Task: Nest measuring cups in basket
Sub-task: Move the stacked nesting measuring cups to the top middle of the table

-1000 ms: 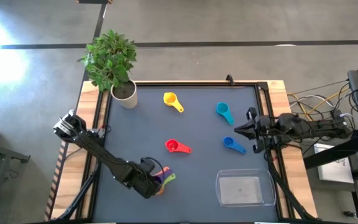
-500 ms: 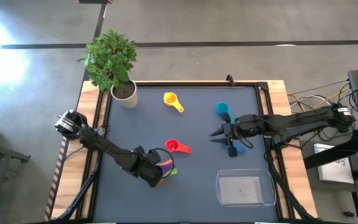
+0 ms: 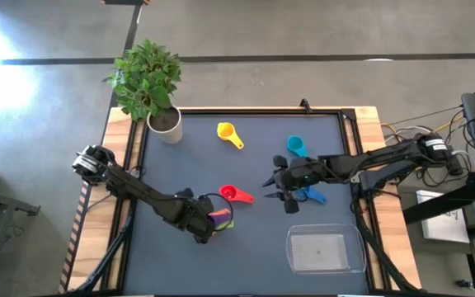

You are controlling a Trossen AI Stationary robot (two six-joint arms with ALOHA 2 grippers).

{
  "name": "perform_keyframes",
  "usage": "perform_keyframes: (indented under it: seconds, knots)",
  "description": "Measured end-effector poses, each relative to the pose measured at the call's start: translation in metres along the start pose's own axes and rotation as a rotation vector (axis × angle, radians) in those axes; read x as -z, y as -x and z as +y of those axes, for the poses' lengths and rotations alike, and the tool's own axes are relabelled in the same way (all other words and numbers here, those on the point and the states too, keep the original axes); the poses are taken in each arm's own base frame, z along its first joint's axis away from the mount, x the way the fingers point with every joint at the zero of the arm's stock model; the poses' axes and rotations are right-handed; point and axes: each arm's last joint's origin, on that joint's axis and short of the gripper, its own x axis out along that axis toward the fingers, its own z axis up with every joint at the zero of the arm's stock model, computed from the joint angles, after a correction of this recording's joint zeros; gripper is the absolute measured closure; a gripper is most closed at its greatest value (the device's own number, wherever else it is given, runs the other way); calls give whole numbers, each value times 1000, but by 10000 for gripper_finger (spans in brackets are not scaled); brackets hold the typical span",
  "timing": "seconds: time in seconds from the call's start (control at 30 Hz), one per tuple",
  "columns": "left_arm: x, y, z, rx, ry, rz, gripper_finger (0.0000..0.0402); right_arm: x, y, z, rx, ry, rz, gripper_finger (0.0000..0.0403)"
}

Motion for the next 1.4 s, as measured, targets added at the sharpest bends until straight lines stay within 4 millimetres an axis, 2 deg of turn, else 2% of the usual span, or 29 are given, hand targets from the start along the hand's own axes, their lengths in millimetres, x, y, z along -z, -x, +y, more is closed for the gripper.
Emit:
perform_keyframes:
  seconds: [0.17,0.3,0.47,0.63,0.8,0.97,1.13,1.27,1.4]
  knots:
    - [-1,2,1,3,7,-4,236,-3,-3,1,-27,4,-10,241]
    - [-1,12,6,16,43,-15,209,-6,0,2,-50,8,-39,241]
    - [3,33,11,41,128,-49,202,-7,1,2,-48,10,-49,239]
    - [16,45,5,60,144,-97,207,-8,1,2,-46,28,-62,239]
    - [28,51,-12,123,50,-178,215,-8,0,2,-46,40,-63,239]
    - [32,62,-28,222,-84,-241,218,-8,0,2,-46,41,-65,239]
    - [33,69,-42,222,-289,-263,216,-8,0,2,-45,37,-64,239]
    - [35,62,-54,179,-448,-253,210,-8,0,2,-46,25,-65,239]
    - [36,52,-58,77,-512,-177,205,-8,0,2,-46,10,-64,239]
